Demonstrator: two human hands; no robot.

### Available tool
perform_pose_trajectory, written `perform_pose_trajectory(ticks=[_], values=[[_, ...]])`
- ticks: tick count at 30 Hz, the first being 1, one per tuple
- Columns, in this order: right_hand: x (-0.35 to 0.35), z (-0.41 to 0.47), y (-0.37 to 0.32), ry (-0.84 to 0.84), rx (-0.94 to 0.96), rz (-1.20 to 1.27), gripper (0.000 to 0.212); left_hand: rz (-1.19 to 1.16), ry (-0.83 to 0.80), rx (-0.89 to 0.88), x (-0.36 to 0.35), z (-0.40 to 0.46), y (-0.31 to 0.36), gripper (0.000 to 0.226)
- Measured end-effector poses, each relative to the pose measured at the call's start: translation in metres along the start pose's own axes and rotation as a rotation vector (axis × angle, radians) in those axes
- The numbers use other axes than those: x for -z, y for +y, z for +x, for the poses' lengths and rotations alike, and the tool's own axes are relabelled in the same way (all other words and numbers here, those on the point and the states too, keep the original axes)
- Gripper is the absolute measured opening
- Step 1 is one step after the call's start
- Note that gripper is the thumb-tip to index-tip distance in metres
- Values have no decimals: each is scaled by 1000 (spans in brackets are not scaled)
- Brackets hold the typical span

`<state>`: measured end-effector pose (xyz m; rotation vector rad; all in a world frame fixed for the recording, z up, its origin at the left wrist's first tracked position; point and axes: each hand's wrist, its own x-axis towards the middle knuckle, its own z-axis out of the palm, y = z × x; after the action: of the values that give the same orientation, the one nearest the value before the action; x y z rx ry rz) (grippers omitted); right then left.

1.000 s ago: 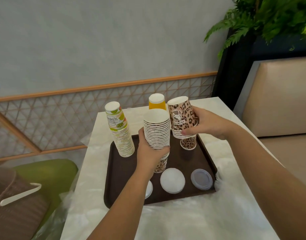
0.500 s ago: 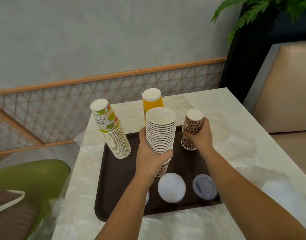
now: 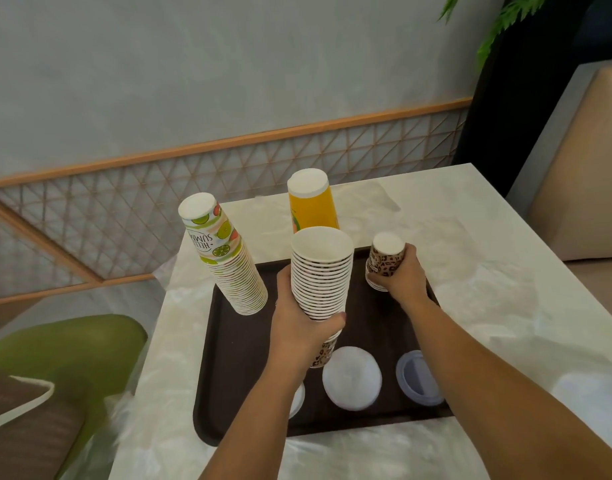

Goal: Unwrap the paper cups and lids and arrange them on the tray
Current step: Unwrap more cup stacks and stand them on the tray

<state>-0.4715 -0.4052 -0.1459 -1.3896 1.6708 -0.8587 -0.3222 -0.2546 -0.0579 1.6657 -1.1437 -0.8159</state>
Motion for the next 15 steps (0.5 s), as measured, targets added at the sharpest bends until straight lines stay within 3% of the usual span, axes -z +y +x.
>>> perform_pose_trajectory(ticks=[3, 6, 8, 11, 15], values=[[15, -10, -31, 105, 72, 44, 91, 10, -25, 0, 2, -1, 0, 91], [45, -43, -87, 158, 373, 160, 69, 11, -43, 1, 3, -3, 0, 91], [65, -67, -118, -60, 490, 151, 64, 5, -44, -1, 3, -5, -1, 88], [80, -93, -142, -506, 522, -201, 81, -8, -41, -2, 2, -9, -1, 83], [75, -102, -146, -630, 583, -472, 90, -14, -51, -29, 2, -16, 1, 82]])
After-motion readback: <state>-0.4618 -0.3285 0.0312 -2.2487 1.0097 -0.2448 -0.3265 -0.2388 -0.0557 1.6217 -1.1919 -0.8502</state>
